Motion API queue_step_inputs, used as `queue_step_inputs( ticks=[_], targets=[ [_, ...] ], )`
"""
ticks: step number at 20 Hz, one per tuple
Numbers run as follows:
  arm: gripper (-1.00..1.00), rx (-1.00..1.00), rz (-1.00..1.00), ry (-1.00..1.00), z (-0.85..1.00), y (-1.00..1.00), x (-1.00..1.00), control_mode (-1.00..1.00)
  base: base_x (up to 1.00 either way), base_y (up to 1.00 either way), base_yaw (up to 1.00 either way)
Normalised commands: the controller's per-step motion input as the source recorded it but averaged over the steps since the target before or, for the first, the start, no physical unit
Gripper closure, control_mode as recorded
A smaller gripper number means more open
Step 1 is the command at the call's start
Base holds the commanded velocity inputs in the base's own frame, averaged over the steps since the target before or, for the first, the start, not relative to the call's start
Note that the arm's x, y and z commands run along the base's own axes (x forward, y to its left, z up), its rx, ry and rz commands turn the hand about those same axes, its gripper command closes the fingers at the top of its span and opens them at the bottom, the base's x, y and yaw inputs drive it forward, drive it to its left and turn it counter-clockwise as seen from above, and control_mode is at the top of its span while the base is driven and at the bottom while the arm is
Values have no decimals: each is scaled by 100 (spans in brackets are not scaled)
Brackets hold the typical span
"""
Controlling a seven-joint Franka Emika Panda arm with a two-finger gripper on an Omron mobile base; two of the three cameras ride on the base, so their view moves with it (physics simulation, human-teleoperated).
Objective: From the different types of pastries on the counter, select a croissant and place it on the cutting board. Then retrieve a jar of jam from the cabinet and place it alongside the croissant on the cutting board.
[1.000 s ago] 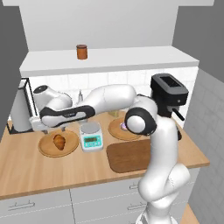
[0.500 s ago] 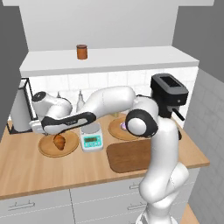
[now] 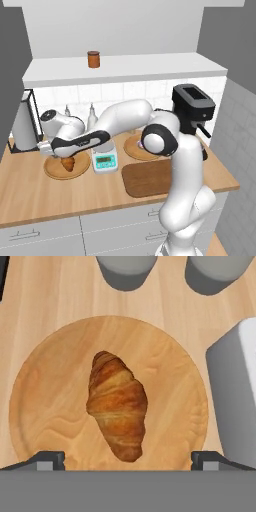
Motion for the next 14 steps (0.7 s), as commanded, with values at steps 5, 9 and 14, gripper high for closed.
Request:
queue_step_inputs(
  ticks=[5, 9, 14],
  targets=[
    [-100, 0, 0, 0, -24, 0, 12, -100, 0, 0, 0],
    [-100, 0, 0, 0, -29, 0, 22, -100, 0, 0, 0],
    [-100, 0, 0, 0, -15, 0, 11, -100, 0, 0, 0]
  ],
)
